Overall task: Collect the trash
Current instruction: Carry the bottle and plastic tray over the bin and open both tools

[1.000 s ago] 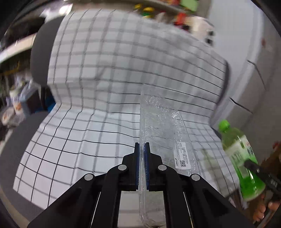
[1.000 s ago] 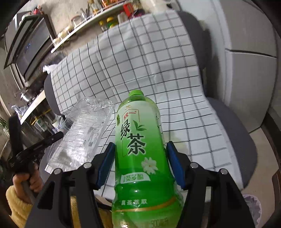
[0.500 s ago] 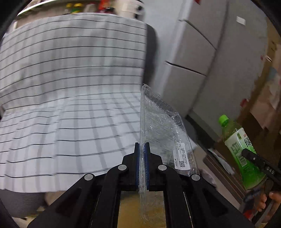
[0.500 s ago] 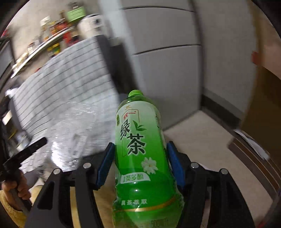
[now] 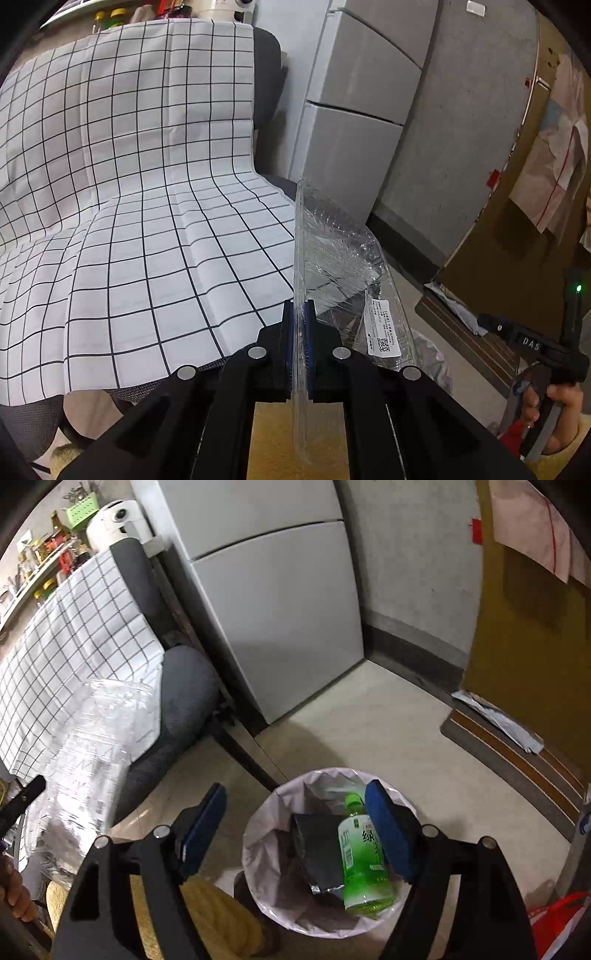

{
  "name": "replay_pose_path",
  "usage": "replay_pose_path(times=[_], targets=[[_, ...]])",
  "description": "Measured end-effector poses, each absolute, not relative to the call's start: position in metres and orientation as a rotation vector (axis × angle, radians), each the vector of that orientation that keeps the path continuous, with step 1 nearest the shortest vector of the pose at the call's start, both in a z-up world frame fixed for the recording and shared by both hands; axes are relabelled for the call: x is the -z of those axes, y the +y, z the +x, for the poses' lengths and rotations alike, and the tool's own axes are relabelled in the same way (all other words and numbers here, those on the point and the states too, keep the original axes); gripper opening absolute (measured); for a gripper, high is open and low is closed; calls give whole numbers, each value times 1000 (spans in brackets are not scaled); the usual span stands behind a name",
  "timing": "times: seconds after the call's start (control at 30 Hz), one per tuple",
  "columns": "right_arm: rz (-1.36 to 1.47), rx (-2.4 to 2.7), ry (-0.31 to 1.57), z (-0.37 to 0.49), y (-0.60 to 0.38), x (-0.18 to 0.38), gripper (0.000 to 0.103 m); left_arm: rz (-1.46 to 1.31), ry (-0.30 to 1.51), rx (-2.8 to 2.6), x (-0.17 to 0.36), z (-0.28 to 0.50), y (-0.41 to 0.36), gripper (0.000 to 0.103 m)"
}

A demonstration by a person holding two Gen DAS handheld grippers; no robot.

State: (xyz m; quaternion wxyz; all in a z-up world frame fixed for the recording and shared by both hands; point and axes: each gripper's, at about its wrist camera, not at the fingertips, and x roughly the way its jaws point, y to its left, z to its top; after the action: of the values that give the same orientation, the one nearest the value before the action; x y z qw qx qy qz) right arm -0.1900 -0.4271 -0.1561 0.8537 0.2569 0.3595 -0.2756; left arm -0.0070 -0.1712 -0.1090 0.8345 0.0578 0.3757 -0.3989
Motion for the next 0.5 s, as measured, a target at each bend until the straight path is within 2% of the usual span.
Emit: replay_pose_path(times=[0.23,0.5], targets=[[530,557,715,-189,-426,145,76,203,843,935,129,-28,-192,5],[514,597,659,-207,-435,130,76,321,921,1075,160,-64,-250,6]])
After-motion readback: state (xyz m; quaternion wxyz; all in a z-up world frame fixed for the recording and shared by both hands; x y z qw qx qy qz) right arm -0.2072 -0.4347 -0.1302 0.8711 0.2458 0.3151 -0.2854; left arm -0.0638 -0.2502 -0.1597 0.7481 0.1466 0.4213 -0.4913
